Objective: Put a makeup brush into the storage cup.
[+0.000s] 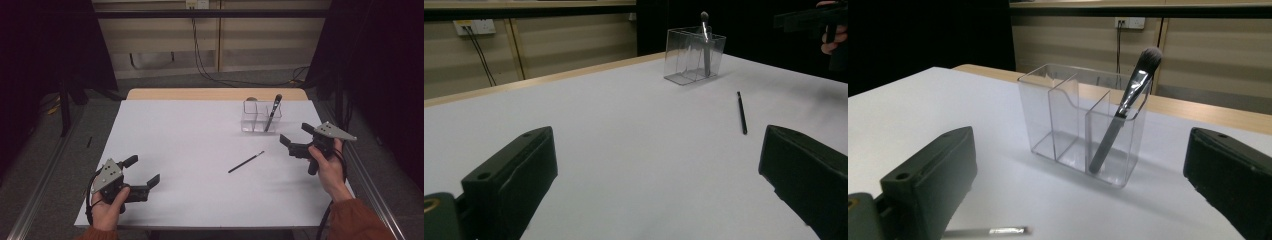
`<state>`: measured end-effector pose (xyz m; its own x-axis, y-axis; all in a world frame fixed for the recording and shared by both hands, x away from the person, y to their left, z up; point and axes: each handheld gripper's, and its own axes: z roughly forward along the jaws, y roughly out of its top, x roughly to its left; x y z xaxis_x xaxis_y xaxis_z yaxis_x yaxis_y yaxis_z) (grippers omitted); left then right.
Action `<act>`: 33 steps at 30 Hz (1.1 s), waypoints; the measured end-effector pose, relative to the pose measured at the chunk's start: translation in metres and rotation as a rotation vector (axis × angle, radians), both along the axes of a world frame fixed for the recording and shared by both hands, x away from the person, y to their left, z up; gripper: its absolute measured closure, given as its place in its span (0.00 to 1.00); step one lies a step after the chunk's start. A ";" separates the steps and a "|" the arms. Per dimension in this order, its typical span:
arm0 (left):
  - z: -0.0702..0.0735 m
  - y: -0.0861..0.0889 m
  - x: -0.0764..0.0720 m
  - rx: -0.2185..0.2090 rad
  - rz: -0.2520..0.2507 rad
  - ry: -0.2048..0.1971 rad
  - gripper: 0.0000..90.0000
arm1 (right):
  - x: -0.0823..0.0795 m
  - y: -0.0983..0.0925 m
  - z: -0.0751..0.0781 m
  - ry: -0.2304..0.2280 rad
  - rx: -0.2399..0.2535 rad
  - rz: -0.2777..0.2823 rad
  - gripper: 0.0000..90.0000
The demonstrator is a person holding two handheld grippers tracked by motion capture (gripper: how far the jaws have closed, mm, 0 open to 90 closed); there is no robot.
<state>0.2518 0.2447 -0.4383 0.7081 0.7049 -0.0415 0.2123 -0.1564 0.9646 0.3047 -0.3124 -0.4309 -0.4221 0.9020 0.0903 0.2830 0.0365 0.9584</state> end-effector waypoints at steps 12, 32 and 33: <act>0.000 0.000 0.000 0.001 0.001 0.000 0.02 | -0.028 0.000 -0.005 0.005 -0.005 0.023 0.00; -0.002 0.004 0.000 -0.004 0.004 0.006 0.02 | -0.074 0.001 -0.020 0.024 -0.010 0.009 0.00; -0.002 0.004 0.000 -0.007 0.003 0.006 0.02 | -0.074 0.001 -0.020 0.024 -0.010 0.009 0.00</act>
<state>0.2518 0.2486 -0.4402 0.7059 0.7065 -0.0509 0.2184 -0.1487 0.9645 0.2310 -0.3113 -0.4507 -0.4279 0.8992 0.0913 0.3058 0.0490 0.9508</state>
